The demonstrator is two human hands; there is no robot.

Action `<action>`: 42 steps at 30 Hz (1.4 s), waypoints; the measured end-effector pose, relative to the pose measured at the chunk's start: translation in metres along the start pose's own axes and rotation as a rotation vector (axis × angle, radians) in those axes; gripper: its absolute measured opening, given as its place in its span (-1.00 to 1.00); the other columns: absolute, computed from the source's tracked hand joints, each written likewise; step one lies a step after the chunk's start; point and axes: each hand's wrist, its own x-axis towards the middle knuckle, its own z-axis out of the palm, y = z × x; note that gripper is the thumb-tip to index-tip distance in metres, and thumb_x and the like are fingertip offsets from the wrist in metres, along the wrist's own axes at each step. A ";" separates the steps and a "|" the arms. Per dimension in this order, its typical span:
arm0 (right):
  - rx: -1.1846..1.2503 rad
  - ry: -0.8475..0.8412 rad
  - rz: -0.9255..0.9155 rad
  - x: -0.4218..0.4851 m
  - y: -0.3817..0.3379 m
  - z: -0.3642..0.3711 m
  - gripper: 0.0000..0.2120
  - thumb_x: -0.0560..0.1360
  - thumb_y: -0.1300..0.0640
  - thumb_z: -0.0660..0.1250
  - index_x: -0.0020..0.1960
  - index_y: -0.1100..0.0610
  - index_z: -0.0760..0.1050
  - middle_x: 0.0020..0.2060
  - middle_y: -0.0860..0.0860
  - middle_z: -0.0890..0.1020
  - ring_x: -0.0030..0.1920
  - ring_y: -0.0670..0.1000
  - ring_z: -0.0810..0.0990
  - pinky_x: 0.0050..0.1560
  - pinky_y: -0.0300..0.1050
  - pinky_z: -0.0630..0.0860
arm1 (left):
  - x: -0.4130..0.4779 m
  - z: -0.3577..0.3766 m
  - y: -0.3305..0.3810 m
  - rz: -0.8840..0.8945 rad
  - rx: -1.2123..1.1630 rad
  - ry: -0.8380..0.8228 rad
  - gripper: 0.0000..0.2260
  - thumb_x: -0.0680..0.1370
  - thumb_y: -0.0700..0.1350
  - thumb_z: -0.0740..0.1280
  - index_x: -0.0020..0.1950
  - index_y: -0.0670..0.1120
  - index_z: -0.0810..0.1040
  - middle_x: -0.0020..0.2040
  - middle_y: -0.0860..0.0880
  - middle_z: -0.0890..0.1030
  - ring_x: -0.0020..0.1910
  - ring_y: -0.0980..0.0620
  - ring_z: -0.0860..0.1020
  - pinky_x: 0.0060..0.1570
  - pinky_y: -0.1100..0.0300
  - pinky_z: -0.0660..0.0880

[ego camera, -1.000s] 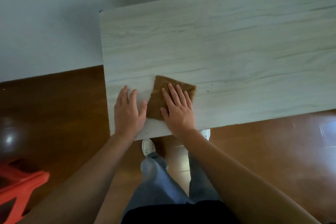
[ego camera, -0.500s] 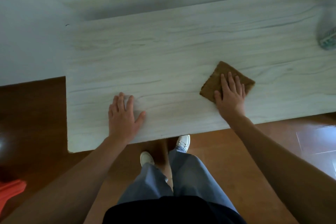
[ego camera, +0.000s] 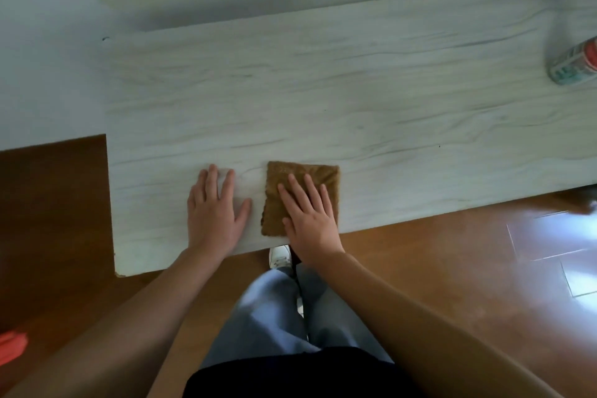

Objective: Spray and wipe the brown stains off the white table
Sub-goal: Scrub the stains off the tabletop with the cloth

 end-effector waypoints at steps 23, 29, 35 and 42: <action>0.054 0.117 0.127 0.052 0.208 -0.070 -0.42 0.63 -0.10 0.07 0.62 -0.01 0.09 0.62 -0.02 0.11 0.62 0.05 -0.03 0.60 0.08 -0.08 | 0.038 0.017 0.167 0.032 0.018 0.035 -0.39 0.63 0.22 0.08 0.57 -0.13 0.30 0.61 -0.25 0.19 0.60 -0.25 0.15 0.53 -0.19 0.17; 0.031 0.151 0.355 -0.002 0.395 -0.122 -0.41 0.62 -0.10 0.08 0.62 -0.02 0.10 0.62 0.00 0.12 0.61 0.08 0.02 0.59 0.10 -0.05 | 0.049 0.046 0.288 0.139 0.026 -0.011 -0.43 0.64 0.16 0.21 0.58 -0.11 0.30 0.62 -0.22 0.18 0.60 -0.25 0.15 0.52 -0.18 0.18; 0.036 0.159 0.491 -0.018 0.465 -0.141 -0.40 0.63 -0.01 0.14 0.63 0.02 0.07 0.62 0.05 0.09 0.61 0.13 -0.02 0.59 0.16 -0.09 | 0.055 0.061 0.333 0.061 0.038 -0.031 -0.38 0.62 0.23 0.12 0.57 -0.11 0.29 0.62 -0.26 0.16 0.60 -0.31 0.10 0.53 -0.25 0.14; 0.039 0.095 0.175 -0.014 0.348 -0.109 -0.39 0.59 0.02 0.17 0.61 -0.01 0.12 0.62 0.00 0.09 0.62 0.11 -0.07 0.58 0.15 -0.15 | 0.055 0.060 0.332 0.049 0.028 -0.022 -0.34 0.59 0.27 0.08 0.55 -0.12 0.32 0.61 -0.26 0.18 0.60 -0.31 0.11 0.52 -0.28 0.15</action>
